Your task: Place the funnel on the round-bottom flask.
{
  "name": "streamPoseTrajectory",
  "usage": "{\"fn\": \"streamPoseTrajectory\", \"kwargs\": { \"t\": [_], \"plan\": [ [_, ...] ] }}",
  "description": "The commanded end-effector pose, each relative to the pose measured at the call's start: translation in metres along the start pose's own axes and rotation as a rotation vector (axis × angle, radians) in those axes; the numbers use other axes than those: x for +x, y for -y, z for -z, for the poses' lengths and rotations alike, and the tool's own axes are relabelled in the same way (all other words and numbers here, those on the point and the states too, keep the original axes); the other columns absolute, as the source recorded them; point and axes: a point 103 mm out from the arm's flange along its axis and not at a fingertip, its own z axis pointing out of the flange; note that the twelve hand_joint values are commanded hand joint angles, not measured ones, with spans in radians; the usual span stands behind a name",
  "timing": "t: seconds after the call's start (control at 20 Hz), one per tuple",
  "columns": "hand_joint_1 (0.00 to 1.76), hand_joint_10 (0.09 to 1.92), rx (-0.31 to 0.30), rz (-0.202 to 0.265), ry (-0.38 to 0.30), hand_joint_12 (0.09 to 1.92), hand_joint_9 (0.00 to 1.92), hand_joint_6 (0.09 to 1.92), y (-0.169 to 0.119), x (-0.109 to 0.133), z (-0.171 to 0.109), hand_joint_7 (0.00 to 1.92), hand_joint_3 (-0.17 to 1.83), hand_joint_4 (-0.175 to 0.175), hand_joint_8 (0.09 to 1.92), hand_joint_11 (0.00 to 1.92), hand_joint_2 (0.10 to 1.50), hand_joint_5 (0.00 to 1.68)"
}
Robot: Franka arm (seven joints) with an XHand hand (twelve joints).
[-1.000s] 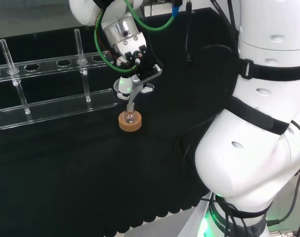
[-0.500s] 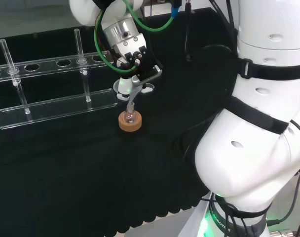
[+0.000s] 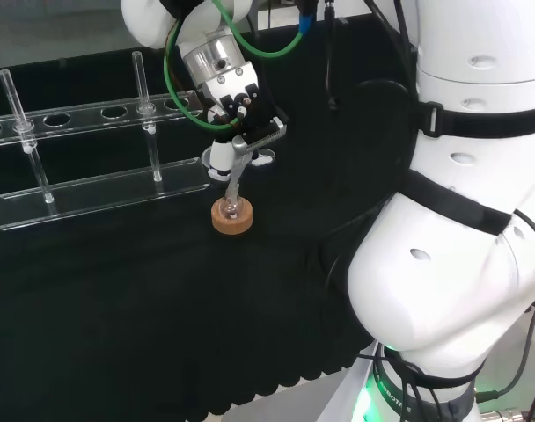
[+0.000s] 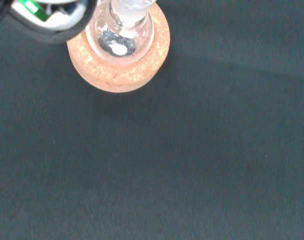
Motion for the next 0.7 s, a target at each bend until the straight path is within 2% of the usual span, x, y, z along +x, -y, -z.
{"fn": "streamPoseTrajectory", "kwargs": {
  "t": [0.05, 0.45, 0.7],
  "plan": [
    [0.8, 0.7, 0.006, 0.002, -0.007, 1.27, 0.78, 0.48, 0.0005, -0.0028, -0.0012, 0.38, 0.59, -0.081, 0.87, 0.53, 0.65, 0.31],
    [0.73, 0.72, -0.006, 0.011, -0.009, 1.29, 0.68, 0.26, 0.0059, -0.0003, 0.0012, 0.24, 0.55, -0.084, 0.83, 0.48, 0.64, 0.28],
    [0.68, 0.73, 0.0, 0.018, -0.018, 1.31, 0.55, 0.13, 0.0085, -0.003, 0.001, 0.1, 0.5, -0.082, 0.8, 0.43, 0.63, 0.26]
  ]
}}
